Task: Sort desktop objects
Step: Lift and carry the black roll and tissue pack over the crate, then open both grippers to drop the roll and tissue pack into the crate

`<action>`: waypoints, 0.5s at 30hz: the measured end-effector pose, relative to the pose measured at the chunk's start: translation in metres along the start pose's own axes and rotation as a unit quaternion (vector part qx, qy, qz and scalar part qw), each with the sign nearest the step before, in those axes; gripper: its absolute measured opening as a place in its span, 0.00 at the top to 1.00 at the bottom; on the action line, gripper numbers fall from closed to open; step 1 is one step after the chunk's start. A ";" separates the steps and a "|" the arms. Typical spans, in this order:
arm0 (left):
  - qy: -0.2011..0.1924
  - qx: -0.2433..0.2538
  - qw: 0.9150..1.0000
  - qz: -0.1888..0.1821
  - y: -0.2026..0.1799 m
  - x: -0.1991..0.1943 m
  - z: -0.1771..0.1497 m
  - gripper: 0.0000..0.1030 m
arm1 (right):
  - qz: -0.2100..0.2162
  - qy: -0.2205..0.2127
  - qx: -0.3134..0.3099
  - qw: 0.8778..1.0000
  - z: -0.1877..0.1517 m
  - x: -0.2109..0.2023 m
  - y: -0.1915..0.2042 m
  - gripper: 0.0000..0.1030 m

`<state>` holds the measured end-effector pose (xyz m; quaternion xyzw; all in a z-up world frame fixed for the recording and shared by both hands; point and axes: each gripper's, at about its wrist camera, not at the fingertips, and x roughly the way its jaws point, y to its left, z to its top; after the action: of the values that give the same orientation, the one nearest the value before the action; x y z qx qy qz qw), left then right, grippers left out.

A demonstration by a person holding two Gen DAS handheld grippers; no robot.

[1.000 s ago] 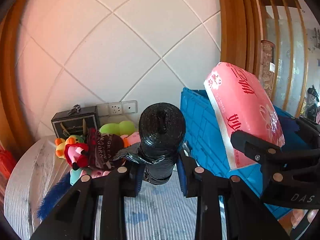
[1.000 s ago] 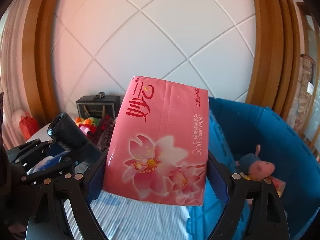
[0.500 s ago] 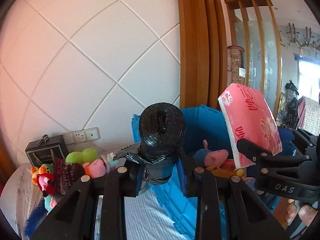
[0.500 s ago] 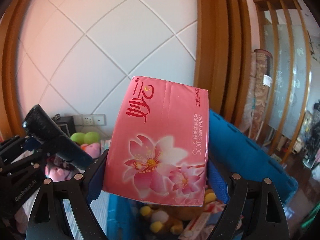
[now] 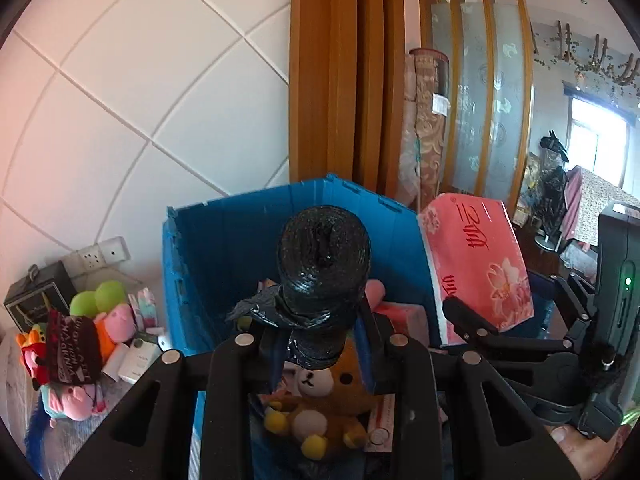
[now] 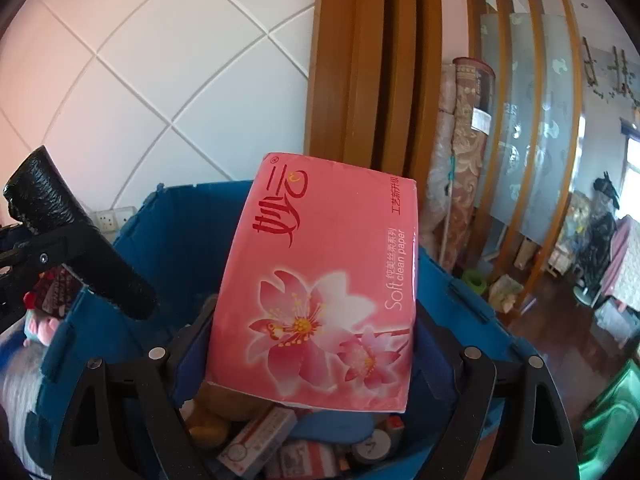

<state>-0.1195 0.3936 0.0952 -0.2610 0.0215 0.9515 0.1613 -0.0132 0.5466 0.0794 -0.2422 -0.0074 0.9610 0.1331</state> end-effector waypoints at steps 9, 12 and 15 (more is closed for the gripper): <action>0.099 -0.013 0.995 0.006 -0.013 0.042 -0.015 0.73 | -0.010 0.035 -0.021 0.999 -0.017 0.028 -0.020 0.14; 0.096 -0.013 0.995 0.016 -0.012 0.040 -0.016 0.72 | -0.006 0.043 -0.026 0.999 -0.021 0.036 -0.021 0.14; 0.099 -0.010 0.995 0.027 -0.012 0.040 -0.016 0.71 | -0.004 0.044 -0.027 0.999 -0.022 0.038 -0.021 0.14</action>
<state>-0.1400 0.4150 0.0619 -0.3547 0.0344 0.9252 0.1300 -0.0298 0.5751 0.0440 -0.2878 -0.0284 0.9483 0.1305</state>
